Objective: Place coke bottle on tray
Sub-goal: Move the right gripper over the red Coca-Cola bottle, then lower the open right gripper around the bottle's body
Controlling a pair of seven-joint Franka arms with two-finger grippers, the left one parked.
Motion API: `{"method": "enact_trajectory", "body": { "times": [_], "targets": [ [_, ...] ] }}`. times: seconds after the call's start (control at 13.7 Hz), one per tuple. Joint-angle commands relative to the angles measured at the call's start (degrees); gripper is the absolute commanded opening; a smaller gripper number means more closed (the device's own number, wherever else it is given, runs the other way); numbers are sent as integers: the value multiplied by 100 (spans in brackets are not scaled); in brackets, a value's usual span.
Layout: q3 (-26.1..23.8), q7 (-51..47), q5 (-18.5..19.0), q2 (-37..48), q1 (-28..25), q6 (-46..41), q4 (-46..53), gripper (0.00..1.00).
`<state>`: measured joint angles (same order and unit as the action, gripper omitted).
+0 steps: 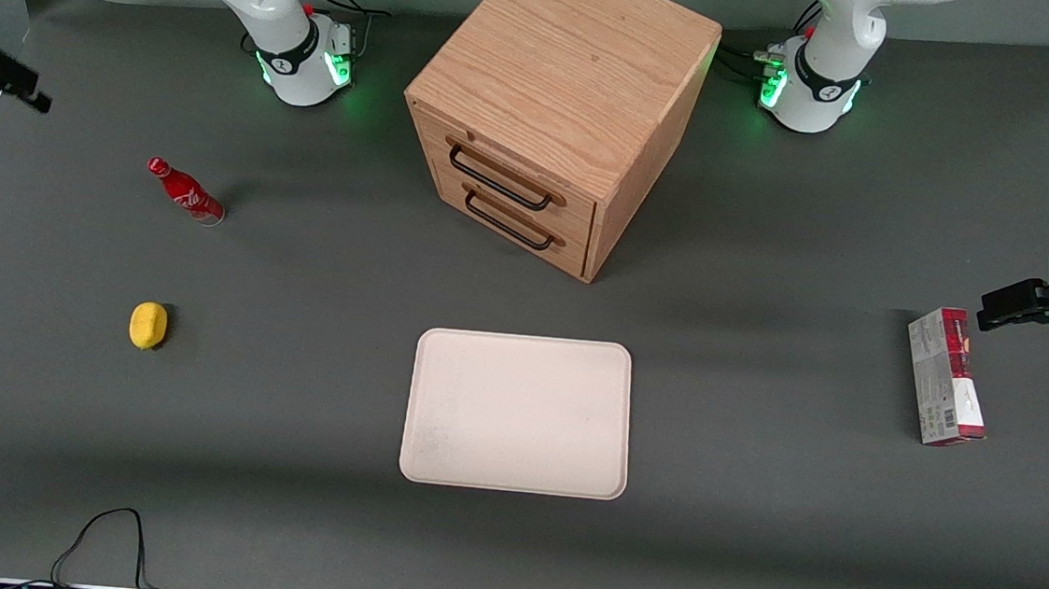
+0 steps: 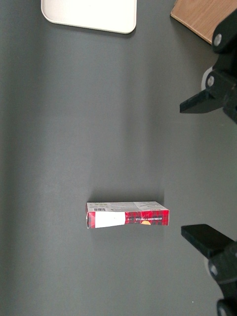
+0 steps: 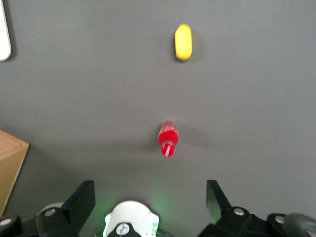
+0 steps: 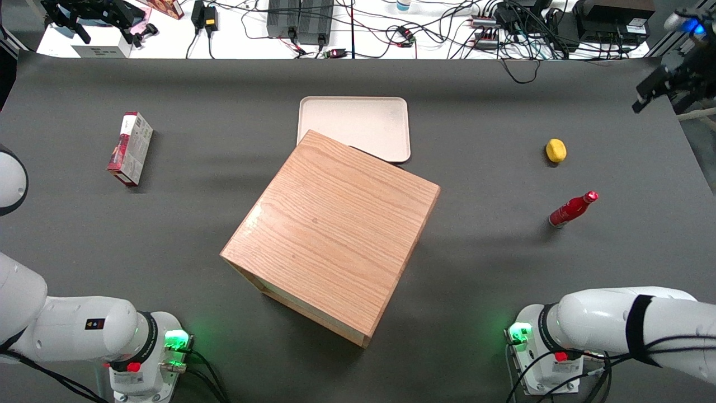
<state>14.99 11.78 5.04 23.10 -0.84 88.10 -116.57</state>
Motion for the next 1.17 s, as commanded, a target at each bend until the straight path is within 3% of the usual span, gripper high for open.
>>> {"method": "enact_trajectory", "body": {
  "times": [0.0, 0.22, 0.58, 1.09],
  "targets": [
    [-40, -26, 278, 1054, -65, 225, -1068, 100],
    [-5, 201, 568, 1109, -65, 233, -1131, 100],
    [364, 510, 595, 1371, -65, 479, -1499, 100],
    [391, 422, 683, 1557, -56, 1022, -2228, 100]
  ]
}}
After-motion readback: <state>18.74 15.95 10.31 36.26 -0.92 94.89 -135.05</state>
